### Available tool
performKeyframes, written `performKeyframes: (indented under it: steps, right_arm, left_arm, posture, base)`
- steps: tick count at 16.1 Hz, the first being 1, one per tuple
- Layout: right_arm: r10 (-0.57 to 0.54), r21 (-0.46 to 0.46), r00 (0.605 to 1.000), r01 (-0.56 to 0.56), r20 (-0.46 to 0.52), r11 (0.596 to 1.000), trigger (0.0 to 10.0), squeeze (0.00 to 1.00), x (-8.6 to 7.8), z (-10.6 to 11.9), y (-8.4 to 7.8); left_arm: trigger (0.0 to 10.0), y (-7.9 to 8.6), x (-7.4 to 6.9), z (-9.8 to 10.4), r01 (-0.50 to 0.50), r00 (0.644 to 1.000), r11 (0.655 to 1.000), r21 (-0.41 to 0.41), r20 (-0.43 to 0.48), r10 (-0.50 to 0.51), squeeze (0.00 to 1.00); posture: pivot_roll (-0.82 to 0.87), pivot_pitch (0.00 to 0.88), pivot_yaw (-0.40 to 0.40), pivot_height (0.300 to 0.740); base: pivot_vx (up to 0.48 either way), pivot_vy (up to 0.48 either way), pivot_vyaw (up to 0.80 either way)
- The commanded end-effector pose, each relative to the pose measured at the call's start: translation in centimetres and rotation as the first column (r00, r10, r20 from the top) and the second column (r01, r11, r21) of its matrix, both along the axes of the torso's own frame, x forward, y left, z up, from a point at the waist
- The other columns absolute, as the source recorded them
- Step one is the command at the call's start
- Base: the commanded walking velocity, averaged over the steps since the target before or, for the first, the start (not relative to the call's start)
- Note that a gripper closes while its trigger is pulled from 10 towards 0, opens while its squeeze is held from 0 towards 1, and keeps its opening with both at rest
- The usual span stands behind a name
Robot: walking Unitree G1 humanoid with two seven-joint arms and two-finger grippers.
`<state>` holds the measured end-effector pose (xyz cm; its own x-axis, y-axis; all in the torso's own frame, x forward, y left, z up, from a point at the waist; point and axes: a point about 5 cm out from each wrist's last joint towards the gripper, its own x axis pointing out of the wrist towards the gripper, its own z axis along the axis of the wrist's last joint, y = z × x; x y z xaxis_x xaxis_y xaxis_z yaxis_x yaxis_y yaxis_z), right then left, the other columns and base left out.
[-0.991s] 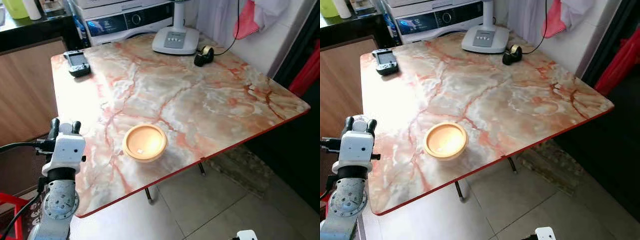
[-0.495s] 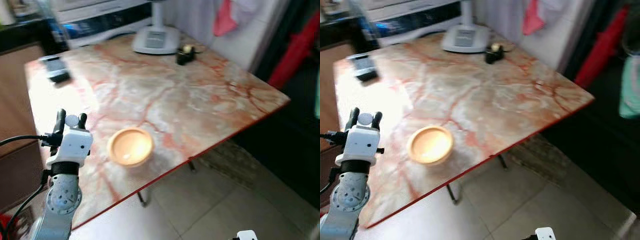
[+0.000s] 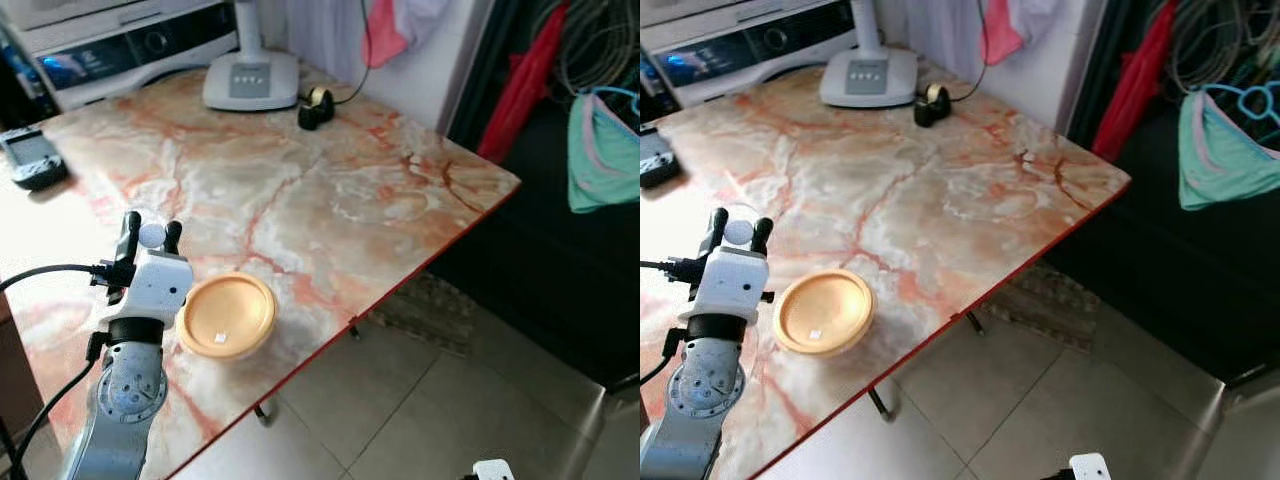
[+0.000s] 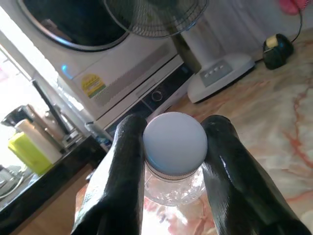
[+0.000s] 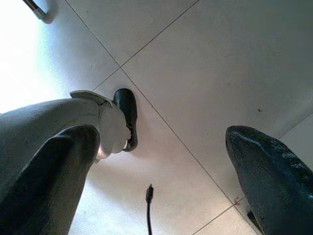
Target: Restocking fridge
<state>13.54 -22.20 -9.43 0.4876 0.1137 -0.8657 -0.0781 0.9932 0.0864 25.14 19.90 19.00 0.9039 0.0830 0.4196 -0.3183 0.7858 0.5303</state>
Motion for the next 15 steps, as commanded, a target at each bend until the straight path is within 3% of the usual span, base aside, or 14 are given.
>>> performKeyframes:
  steps: [1,6,15]
  right_arm:
    - [0.001,-0.001,1.0,-0.001,-0.022,1.0,10.0,0.0,-0.49,-0.18,-0.02]
    - [-0.005,-0.003,1.0,0.005,-0.02,1.0,10.0,0.0,-0.38,-0.15,-0.06]
    - [-0.004,-0.002,1.0,0.004,-0.021,1.0,10.0,0.0,-0.29,-0.13,-0.04]
  left_arm:
    - [10.0,-0.34,0.15,0.11,0.017,1.0,0.999,0.049,-0.003,-0.017,0.0]
    - [10.0,-0.93,0.36,0.35,0.047,0.999,0.993,0.107,0.001,-0.048,0.0]
    - [10.0,-1.26,0.4,0.33,0.064,0.998,0.992,0.107,-0.003,-0.064,0.0]
  posture:
    - [0.08,0.068,0.0,0.74]
    - [0.08,0.091,-0.003,0.74]
    - [0.07,0.11,-0.001,0.74]
  base:
    - [0.0,-0.304,-0.8]
    - [0.0,-0.073,-0.8]
    - [0.0,0.0,-0.8]
